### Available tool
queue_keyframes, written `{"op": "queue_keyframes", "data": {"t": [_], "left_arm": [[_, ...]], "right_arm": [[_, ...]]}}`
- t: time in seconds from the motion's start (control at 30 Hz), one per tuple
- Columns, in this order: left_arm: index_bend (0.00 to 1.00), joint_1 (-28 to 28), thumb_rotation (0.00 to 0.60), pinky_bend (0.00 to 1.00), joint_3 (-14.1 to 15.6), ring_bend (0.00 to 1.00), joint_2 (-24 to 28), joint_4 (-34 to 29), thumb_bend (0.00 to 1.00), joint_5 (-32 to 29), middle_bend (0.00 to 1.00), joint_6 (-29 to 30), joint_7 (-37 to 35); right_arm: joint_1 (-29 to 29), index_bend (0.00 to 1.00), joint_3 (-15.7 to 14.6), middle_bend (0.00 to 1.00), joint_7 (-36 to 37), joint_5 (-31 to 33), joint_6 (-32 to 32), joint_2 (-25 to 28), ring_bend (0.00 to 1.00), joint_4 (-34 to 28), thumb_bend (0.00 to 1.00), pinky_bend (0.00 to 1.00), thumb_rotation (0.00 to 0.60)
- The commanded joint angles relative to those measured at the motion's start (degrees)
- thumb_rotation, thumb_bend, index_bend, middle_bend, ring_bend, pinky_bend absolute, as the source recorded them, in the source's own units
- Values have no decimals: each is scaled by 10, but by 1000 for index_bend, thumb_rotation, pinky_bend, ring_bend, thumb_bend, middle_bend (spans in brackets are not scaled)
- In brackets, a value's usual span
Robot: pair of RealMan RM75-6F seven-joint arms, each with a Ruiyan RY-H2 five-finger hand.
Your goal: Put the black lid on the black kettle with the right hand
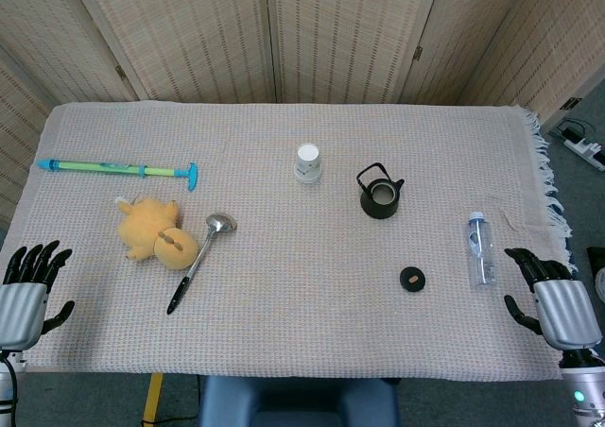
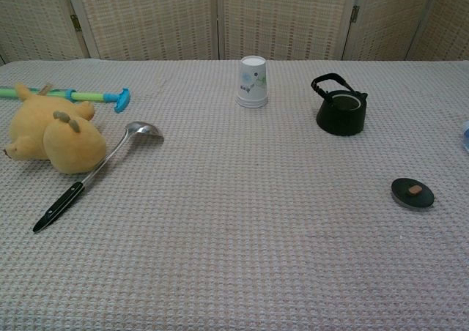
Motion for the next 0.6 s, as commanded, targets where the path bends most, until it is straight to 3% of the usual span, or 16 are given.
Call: {"op": "queue_keyframes", "data": {"t": [0.03, 0.6], "left_arm": [[132, 0, 600, 0, 1, 39, -1, 3, 222, 1, 26, 0, -2], [124, 4, 600, 0, 3, 40, 4, -7, 222, -1, 26, 6, 3]], "right_arm": [[1, 155, -1, 226, -2, -1, -2, 1, 317, -2, 374, 272, 600], [29, 155, -4, 220, -32, -38, -26, 2, 334, -17, 374, 279, 600]]}}
